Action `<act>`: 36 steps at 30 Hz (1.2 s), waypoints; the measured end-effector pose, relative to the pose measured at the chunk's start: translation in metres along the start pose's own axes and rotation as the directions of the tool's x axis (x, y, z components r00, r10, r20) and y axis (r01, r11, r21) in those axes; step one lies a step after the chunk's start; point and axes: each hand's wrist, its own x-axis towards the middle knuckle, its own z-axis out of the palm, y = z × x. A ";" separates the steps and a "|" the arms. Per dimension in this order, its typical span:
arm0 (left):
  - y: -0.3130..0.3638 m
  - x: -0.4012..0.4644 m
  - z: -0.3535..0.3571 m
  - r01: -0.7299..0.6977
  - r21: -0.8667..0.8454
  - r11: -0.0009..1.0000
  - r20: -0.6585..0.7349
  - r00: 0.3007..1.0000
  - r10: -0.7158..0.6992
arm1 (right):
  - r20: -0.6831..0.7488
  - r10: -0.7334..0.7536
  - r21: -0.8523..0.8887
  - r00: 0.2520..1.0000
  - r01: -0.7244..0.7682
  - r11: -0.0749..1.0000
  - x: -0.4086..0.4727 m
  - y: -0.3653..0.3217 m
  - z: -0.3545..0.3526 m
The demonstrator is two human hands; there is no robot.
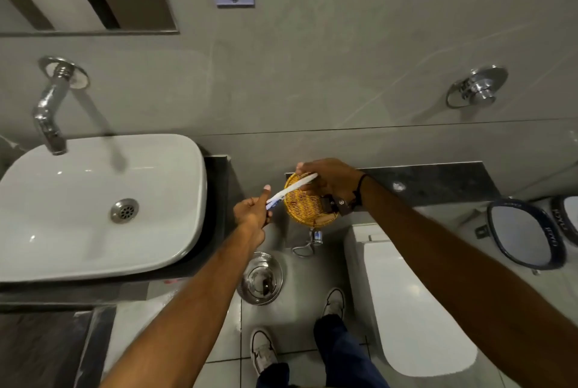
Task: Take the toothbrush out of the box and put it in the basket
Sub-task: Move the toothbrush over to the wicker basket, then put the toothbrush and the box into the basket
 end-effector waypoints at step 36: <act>-0.053 0.092 0.034 -0.045 0.915 0.402 -0.065 0.965 0.254 | -0.325 -0.219 -0.761 0.920 -0.116 0.639 0.123 0.129 0.053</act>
